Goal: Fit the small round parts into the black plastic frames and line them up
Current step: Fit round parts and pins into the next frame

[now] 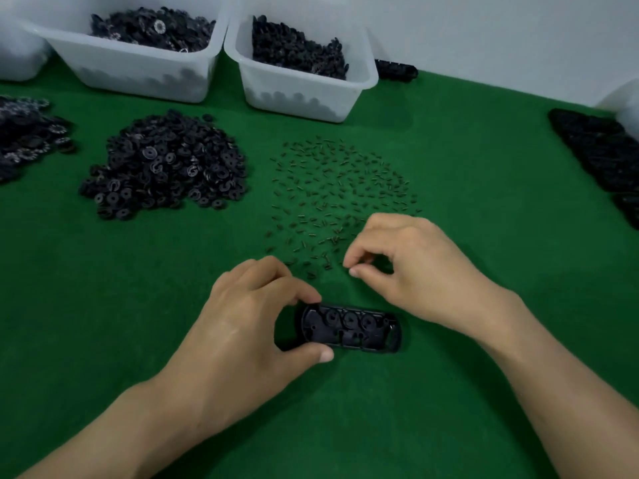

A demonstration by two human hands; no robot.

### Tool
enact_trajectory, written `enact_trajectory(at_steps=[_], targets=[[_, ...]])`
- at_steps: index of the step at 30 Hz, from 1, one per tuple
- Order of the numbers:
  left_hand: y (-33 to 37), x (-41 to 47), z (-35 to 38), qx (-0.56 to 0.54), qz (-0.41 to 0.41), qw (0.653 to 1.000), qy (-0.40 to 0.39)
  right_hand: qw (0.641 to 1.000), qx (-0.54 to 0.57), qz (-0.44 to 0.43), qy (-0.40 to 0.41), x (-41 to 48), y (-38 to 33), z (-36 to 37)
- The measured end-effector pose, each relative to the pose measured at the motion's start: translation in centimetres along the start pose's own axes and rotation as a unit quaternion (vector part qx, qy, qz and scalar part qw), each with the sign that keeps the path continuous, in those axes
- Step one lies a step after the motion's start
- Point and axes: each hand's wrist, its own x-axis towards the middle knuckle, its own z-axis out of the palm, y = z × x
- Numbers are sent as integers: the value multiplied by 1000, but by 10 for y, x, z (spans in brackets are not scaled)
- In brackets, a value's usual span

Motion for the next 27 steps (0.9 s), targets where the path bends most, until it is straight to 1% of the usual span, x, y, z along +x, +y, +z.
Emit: enact_trajectory(at_steps=[6,9,11,14,16,18,21,27], targets=[[1,0,0,-1,-2,1000,1,997,-53,-32,-49,8,-7,-5],[1,0,0,-4,-5,1000,1,997,-60,-25,-44,2,-7,-4],[1,-1,0,-5,-6,1000,1,999,-33,-10,-13,-5,-7,-4],[1,-1,0,-3,-5,1000,1,996,76,-7,54,-20,-12,1],[1,0,0,2,-3,1000,2,992,109,-30,58,-27,-19,8],[1,-1,0,4,-2,1000,4,992,110,-49,47,-29,-21,16],[1,-1,1,7,-1,1000,5,992,108,-50,37,-29,-20,20],[1,-1,1,1,-8,1000,9,989,115,-73,52,-31,-21,21]])
